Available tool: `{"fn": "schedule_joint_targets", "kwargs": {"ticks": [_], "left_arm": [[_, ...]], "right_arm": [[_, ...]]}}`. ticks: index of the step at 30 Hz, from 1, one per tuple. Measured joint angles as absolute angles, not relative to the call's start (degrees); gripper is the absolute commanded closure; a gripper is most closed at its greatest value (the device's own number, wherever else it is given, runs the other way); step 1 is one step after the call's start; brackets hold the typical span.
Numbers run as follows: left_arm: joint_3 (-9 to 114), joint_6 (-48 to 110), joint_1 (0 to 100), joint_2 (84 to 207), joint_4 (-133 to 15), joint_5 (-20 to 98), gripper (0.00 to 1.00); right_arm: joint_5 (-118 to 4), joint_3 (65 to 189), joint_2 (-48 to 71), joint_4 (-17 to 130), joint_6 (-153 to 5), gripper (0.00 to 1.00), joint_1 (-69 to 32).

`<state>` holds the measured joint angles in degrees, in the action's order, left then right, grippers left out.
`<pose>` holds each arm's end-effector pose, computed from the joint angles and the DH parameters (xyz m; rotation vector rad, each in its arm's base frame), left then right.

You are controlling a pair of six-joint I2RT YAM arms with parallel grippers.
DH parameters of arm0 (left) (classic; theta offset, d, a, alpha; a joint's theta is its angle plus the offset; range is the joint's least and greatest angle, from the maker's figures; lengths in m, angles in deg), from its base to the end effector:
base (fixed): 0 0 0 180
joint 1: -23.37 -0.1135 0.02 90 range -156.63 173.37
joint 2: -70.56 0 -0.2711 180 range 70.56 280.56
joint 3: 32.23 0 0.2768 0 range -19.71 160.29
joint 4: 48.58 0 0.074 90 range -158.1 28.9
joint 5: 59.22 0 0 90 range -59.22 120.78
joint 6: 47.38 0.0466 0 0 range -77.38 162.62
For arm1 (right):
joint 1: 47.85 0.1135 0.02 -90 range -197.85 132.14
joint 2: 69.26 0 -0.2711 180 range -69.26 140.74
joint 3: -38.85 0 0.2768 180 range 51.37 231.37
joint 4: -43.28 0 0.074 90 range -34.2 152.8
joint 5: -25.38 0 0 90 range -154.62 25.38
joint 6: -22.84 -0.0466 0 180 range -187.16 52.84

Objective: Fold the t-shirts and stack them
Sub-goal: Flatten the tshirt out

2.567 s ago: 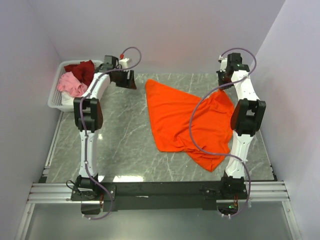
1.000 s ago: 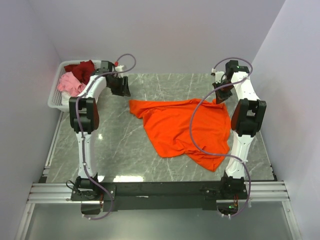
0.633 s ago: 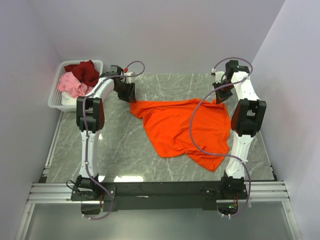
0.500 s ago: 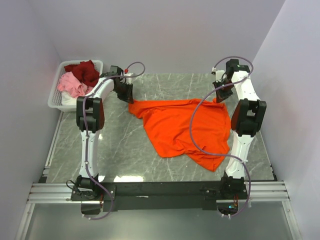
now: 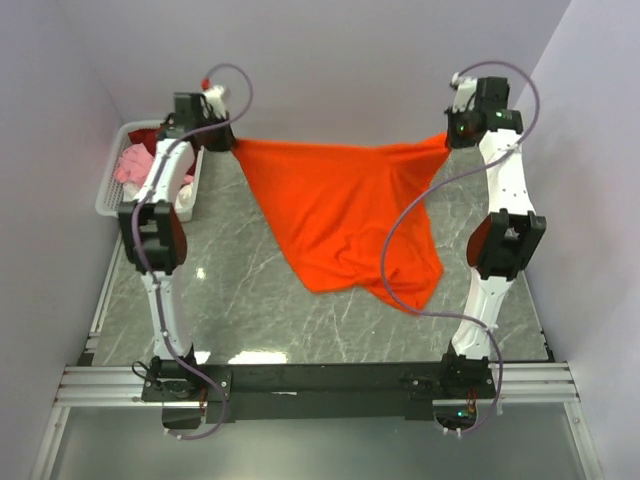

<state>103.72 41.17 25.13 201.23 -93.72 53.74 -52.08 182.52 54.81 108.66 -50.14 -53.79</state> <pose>0.5612 -0.0354 0.2697 0.2184 2.2346 -0.4830 0.5142 -0.0433 0.3453 -0.3304 2.3231 0.0629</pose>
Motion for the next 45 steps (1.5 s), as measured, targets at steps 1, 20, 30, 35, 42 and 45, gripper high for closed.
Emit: {"fn": "schedule_joint_targets", "kwargs": {"ticks": [1,20,30,35,42,45], "left_arm": [[102.4,40.9,24.8,198.5,-91.6,53.2,1.0],[59.9,40.5,25.4,134.8,-62.3,43.3,1.0],[58.3,45.2,25.6,121.8,-64.9,43.0,1.0],[65.6,47.4,25.6,128.7,-69.6,43.5,1.0],[68.8,49.0,25.6,148.1,-77.4,43.4,0.94],[68.5,48.9,25.6,158.6,-79.9,42.9,0.95]], "right_arm": [[-52.1,182.4,53.3,106.8,-51.2,1.0,-53.8],[-54.8,150.1,-4.9,78.4,-56.0,1.0,-56.4],[-60.0,144.9,-16.2,69.2,-52.9,1.0,-56.5],[-60.1,149.9,-7.8,67.0,-52.1,1.0,-55.8],[-64.1,140.6,6.9,63.1,-43.7,1.0,-48.7],[-65.6,137.8,16.7,62.0,-39.6,1.0,-47.7]]}}
